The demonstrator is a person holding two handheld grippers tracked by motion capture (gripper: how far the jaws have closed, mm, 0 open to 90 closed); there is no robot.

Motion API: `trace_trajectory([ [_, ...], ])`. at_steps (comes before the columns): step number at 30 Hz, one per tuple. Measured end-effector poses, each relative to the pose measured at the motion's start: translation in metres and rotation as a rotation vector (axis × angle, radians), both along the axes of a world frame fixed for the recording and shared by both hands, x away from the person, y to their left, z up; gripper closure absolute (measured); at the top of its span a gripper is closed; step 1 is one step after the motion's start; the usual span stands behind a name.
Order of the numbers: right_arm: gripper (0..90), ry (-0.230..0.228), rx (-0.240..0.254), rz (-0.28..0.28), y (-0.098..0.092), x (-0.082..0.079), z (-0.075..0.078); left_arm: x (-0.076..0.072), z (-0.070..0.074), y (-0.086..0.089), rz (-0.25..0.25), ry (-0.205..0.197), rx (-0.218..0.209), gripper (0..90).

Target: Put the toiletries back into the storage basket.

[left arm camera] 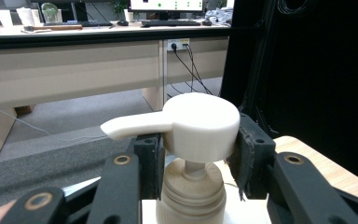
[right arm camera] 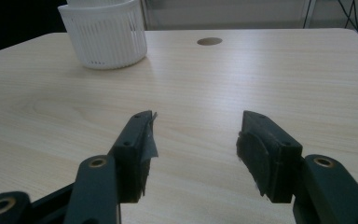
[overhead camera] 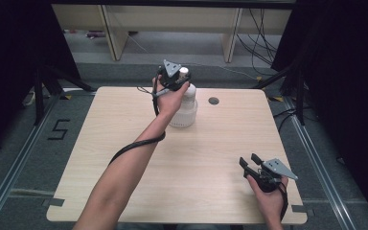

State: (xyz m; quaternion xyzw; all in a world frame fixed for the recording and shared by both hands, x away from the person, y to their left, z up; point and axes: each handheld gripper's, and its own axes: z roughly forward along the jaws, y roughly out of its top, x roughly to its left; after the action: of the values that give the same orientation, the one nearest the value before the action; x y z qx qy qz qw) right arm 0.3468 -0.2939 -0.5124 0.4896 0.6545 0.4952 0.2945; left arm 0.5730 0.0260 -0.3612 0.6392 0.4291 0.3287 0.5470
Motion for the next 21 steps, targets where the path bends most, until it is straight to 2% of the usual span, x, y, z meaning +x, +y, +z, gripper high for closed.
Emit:
trace_trajectory([
  [3, 45.6, -0.008, -0.005, 0.002, -0.0002, 0.0007, -0.0005, 0.0002, -0.0005, 0.0006, 0.001, 0.002, 0.000, 58.8],
  [6, 45.6, 0.012, 0.005, 0.005, 0.0008, -0.0001, 0.0000, 0.0003, -0.0004, 0.0003, -0.002, 0.001, 0.001, 58.7],
  [8, 45.6, -0.007, -0.015, 0.003, -0.0004, 0.0005, -0.0002, 0.0006, -0.0008, 0.0003, -0.002, -0.003, 0.004, 58.7],
  [9, 45.6, 0.005, -0.004, 0.003, 0.0004, 0.0001, -0.0001, 0.0006, -0.0008, 0.0004, -0.003, -0.002, 0.004, 58.7],
  [19, 45.5, -0.001, -0.008, 0.002, 0.0006, 0.0003, -0.0004, 0.0022, -0.0013, 0.0054, -0.007, 0.007, 0.004, 58.5],
  [20, 45.5, -0.004, -0.005, 0.005, 0.0006, 0.0006, -0.0006, 0.0020, -0.0012, 0.0055, -0.008, 0.008, 0.004, 58.5],
  [21, 45.5, 0.010, 0.020, -0.003, 0.0027, -0.0004, -0.0007, 0.0018, -0.0013, 0.0053, -0.008, 0.007, 0.004, 58.5],
])
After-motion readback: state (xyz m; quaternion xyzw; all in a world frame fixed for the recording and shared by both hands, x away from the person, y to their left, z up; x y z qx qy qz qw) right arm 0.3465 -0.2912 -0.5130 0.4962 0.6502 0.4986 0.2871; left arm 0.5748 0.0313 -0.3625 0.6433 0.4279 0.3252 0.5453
